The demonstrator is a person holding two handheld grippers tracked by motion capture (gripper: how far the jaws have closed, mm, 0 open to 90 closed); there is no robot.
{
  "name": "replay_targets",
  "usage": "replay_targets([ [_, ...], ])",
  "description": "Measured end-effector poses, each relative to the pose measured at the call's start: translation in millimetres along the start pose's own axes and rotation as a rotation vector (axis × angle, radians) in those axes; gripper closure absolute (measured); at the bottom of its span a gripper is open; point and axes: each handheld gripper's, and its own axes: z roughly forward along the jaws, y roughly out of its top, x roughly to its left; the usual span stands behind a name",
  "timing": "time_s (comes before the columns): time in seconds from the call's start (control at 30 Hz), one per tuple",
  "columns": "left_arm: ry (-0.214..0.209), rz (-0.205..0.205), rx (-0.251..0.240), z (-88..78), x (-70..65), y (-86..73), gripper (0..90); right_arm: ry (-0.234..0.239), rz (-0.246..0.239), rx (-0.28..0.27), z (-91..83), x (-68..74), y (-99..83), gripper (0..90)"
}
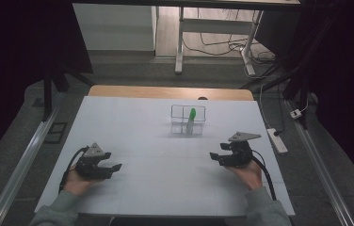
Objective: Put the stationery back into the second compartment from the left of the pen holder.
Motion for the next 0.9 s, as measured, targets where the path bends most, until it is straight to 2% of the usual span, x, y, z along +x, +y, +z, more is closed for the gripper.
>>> replay_targets([
  [0.2,0.001,0.003,-0.001,-0.1,-0.4,0.3,32.5,-0.015,-0.001,-0.005,-15.1,-0.6,-18.9,32.8],
  [0.43,0.003,0.007,-0.003,-0.3,-0.6,0.6,32.5,-0.021,0.012,-0.013,-24.3,-4.0,-35.6,32.6],
  [0.9,0.003,0.007,-0.013,-1.6,-0.7,0.9,32.5,-0.017,-0.002,-0.009,-24.4,-3.1,-39.0,32.0],
])
